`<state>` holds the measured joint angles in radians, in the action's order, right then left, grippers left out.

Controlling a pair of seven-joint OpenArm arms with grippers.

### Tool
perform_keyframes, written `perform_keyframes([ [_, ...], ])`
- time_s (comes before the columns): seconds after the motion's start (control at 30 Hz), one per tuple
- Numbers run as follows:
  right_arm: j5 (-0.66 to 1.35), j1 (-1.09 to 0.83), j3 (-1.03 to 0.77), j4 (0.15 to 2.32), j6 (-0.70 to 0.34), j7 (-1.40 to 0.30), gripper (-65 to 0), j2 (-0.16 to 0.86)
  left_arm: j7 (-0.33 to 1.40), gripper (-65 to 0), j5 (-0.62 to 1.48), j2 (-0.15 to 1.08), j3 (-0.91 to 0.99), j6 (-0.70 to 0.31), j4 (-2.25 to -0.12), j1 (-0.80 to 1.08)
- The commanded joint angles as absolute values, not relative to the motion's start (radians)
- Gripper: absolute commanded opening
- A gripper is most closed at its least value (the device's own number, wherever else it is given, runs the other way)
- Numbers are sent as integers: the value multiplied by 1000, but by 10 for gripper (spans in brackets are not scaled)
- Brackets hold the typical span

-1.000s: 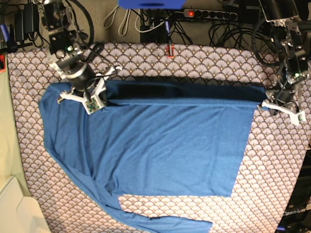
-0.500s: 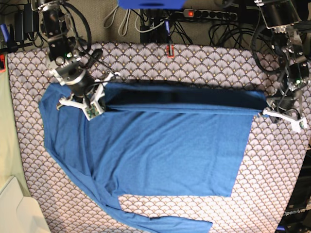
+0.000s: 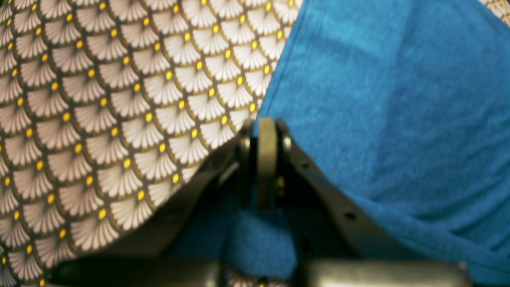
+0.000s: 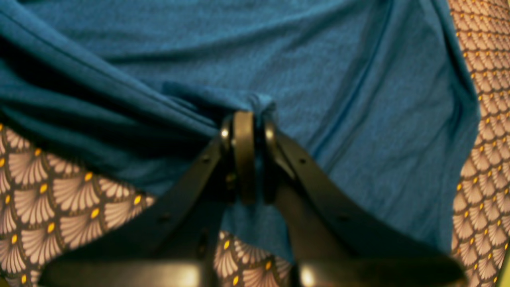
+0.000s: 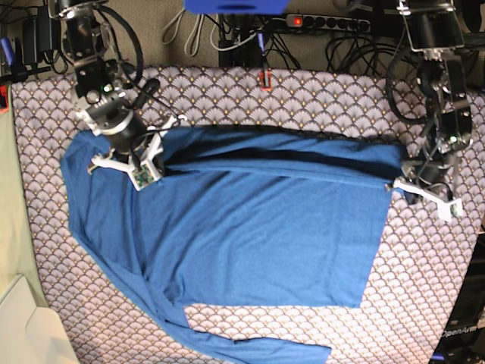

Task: Fold the T-shirt properly
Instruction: 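Lower both grippers and lay the shoulder edge back on the table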

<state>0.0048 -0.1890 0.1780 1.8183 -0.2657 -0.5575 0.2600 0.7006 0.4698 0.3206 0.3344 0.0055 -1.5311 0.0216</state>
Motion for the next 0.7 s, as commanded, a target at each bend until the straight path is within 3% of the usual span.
perform_keyframes([
  [0.0,7,-177,173,1833,-265,-536,-650,266,684,-646,473,337,343,8,-1546,1],
  [0.67,5,-124,173,1799,-265,-599,-638,268,684,-645,473,338,343,4,-1463,-36],
])
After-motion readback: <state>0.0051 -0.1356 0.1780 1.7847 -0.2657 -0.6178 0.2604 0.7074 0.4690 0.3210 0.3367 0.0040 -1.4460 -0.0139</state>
